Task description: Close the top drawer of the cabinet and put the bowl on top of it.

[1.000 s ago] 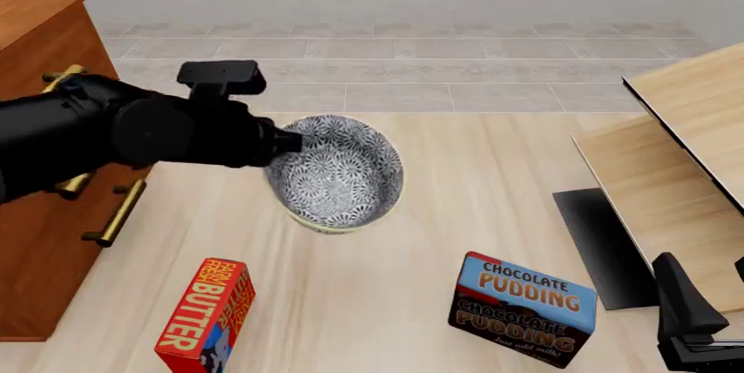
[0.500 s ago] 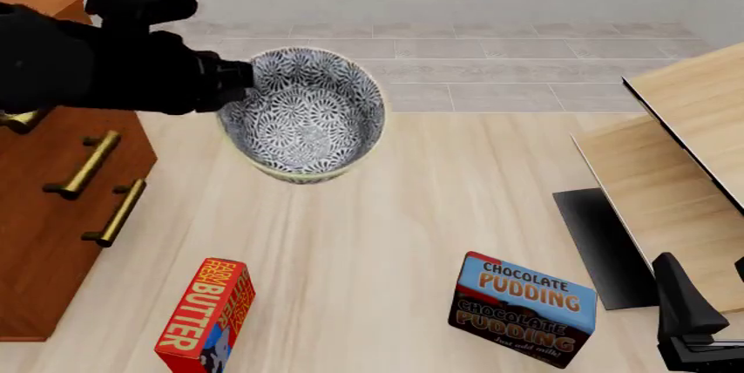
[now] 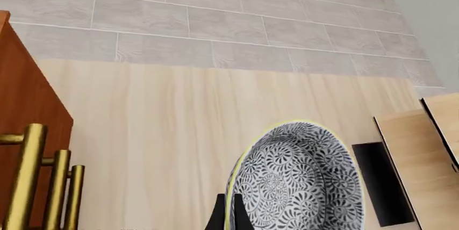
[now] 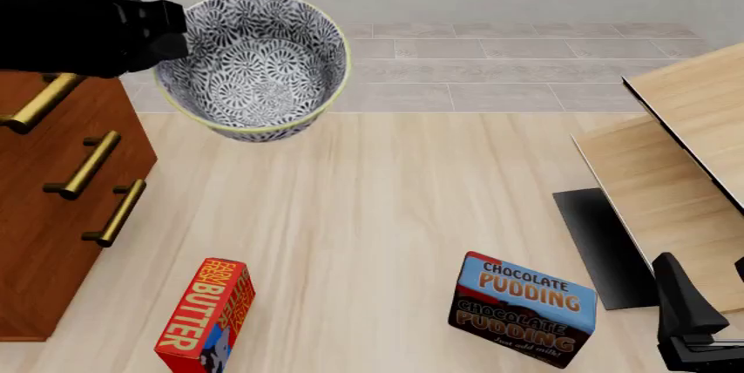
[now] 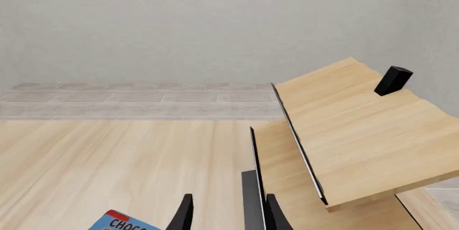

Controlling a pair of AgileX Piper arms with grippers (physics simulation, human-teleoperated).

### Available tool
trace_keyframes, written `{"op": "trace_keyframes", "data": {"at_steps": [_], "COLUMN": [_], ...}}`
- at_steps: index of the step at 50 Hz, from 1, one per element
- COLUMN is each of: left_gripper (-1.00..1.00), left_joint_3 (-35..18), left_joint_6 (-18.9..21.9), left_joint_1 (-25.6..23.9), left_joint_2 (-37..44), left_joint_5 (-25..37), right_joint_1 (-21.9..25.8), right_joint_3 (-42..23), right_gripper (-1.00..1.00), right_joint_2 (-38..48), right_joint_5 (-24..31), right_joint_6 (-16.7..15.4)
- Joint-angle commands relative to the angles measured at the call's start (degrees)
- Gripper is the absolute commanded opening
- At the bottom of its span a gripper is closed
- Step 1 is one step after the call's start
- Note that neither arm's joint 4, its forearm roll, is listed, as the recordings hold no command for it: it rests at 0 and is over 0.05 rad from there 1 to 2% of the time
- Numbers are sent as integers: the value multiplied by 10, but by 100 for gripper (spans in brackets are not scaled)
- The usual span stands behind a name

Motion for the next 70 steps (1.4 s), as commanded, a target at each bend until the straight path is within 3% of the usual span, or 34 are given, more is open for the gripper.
{"op": "trace_keyframes", "data": {"at_steps": [1,23,54,70], "left_gripper": [-100,-100,-100,-100], "left_joint_3": [-28,-123,-252,-260], "left_joint_6": [-13,-25,-9,-12], "left_joint_1": [30,104,181,221], "left_joint_2": [-31,-80,-100,-108], "left_joint_5": [24,112,227,236], "right_joint_1": [0,0,0,0], "right_joint_3": [1,1,1,1], "right_gripper": [100,100,100,100], "right_joint_2": [0,0,0,0], "right_joint_5": [-1,-1,-1,-1], "right_joint_6": [0,0,0,0]}}
